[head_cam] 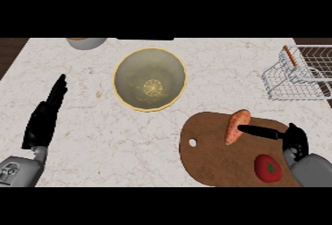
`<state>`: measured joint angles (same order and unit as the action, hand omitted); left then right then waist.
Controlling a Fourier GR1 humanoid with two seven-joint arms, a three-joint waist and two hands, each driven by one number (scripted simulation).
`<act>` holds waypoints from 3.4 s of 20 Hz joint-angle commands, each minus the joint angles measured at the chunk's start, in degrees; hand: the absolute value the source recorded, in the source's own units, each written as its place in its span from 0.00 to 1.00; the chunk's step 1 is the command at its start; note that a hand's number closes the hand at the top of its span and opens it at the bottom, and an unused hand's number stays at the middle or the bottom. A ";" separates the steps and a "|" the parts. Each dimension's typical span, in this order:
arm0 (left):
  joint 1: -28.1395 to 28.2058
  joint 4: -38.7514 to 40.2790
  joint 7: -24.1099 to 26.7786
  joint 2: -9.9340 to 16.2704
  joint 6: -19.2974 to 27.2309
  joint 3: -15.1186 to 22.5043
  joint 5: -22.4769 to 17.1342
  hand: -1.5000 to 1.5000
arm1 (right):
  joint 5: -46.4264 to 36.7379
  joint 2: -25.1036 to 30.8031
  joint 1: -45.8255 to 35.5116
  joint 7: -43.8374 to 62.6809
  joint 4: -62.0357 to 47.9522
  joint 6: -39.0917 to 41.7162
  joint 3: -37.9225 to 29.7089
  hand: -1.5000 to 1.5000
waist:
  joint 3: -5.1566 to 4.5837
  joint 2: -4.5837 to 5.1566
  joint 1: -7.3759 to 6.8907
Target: Pick the sweet potato from the cutting board and place it in the tiered basket
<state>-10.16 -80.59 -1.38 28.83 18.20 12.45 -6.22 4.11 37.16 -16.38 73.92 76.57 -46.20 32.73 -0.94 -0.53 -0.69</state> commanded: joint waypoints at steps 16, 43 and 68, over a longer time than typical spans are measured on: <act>-0.66 2.37 1.36 -0.54 -2.16 -2.65 0.59 0.50 | 6.18 -8.69 -9.68 8.41 -6.77 1.21 4.29 1.00 | 0.83 0.60 -0.02; 2.62 -0.13 0.76 -2.35 -2.11 -3.39 2.66 0.50 | -16.86 2.14 -27.56 -20.75 17.82 5.99 25.78 1.00 | 0.90 -0.01 0.93; 0.83 -2.20 -2.38 -4.40 -4.52 -6.05 5.99 0.50 | -14.96 16.18 -27.94 -37.48 11.80 28.99 -4.01 1.00 | 0.95 0.71 0.04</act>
<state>-9.18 -82.23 -3.28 24.14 14.31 7.23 -0.62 -8.98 54.85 -46.53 44.10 94.57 -19.63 29.81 -0.02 0.07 -0.34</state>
